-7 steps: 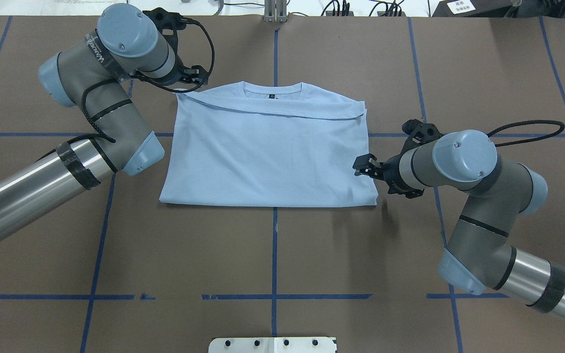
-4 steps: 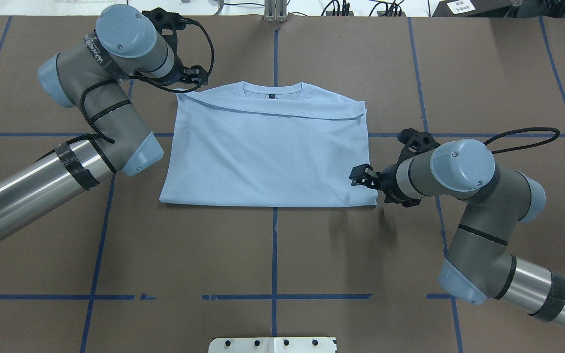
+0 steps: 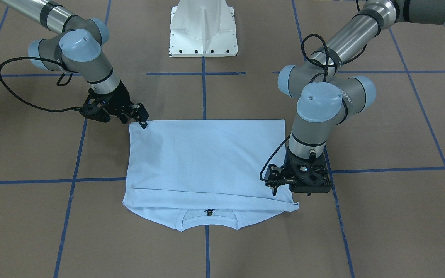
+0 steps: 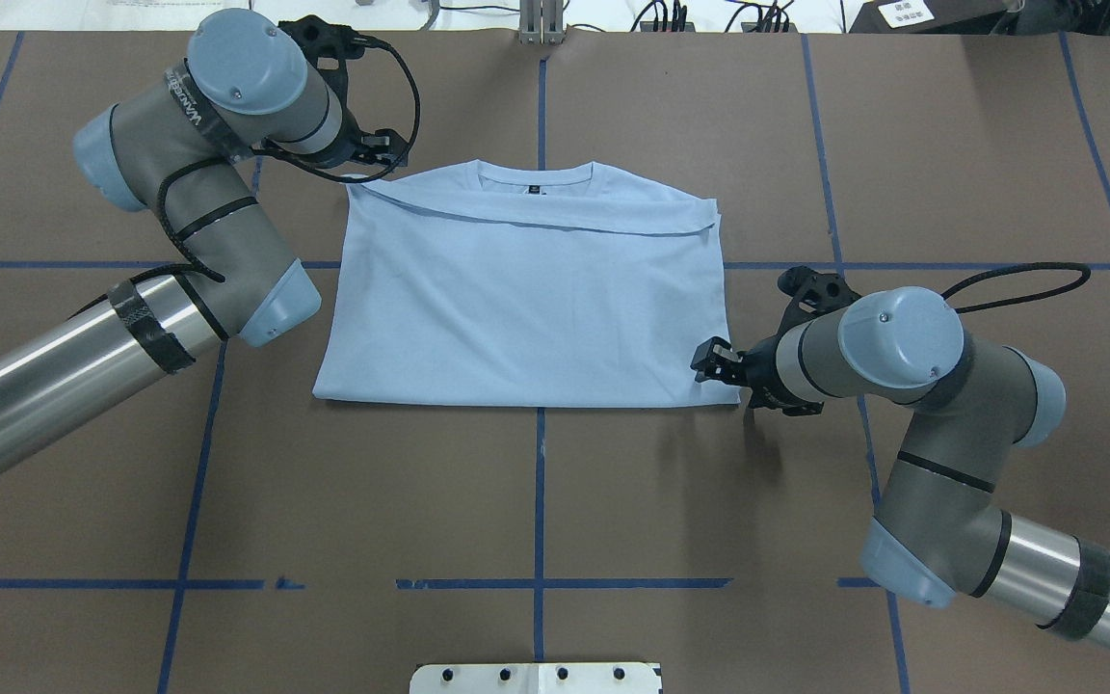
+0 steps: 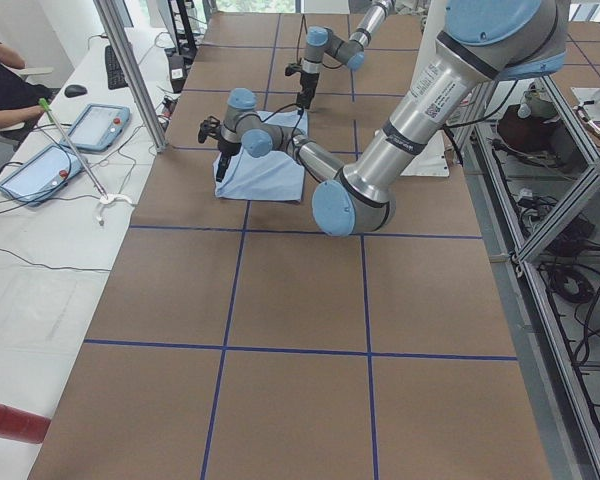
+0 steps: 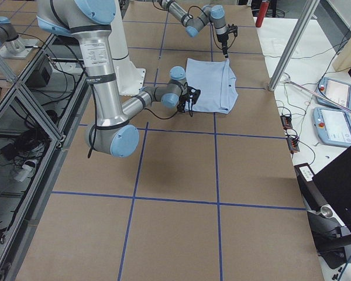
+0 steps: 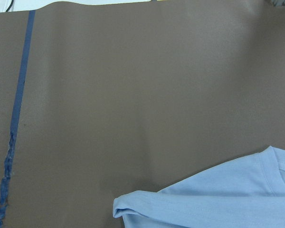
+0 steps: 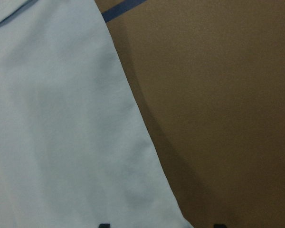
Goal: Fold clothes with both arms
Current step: 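Drag the grasped edge with the right gripper, swinging the shirt around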
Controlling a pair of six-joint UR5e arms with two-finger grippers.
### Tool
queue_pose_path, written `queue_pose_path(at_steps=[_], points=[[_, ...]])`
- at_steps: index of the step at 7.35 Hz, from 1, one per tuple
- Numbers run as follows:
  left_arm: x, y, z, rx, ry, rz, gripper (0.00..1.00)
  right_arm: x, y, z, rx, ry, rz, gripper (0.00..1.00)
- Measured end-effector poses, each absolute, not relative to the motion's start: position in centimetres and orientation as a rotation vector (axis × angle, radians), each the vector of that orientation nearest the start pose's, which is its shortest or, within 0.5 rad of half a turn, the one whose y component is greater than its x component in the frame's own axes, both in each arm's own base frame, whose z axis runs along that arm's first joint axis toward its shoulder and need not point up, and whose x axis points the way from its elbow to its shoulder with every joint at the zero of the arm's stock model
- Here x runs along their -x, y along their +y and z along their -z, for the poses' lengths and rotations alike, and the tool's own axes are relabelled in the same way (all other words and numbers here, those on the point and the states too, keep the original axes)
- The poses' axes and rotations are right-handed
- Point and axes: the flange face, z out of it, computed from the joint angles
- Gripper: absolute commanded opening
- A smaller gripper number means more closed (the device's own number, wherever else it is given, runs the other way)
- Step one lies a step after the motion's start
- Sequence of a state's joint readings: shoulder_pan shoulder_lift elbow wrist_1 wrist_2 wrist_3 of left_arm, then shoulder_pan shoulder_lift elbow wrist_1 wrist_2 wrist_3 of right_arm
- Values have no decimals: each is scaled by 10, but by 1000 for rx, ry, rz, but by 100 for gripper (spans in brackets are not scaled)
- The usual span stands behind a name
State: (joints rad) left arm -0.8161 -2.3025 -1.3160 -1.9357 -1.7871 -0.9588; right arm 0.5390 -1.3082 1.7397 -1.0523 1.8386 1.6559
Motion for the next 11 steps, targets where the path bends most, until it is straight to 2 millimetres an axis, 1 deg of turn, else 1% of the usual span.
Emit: queue_pose_path(at_steps=[1,2,3,5,7,8,9,10,11], points=[[-447,-639,-289,-395,767,100,99,462,-401,-386,30,-980,-444,20],[-447,-638,-290,-395,767,100,99,462,-402,-387,31,-977,-444,0],[-447,-638,-292,-394,765,100,99,460,-404,-389,36,-975,-440,0],[-446,-638,-294,-398,770,100,99,450,-406,-384,41,-991,-423,0],[-446,-638,-294,-401,775,101,99,425,-394,-384,46,-1004,-416,0],[-446,-638,-294,-401,776,103,99,410,-380,-388,51,-1004,-410,0],[-446,-638,-294,-400,777,105,99,392,-354,-392,66,-1000,-392,0],[-446,-637,-294,-400,777,107,99,378,-320,-392,94,-999,-361,0],[-446,-637,-294,-400,777,107,99,374,-282,-386,139,-1001,-321,0]])
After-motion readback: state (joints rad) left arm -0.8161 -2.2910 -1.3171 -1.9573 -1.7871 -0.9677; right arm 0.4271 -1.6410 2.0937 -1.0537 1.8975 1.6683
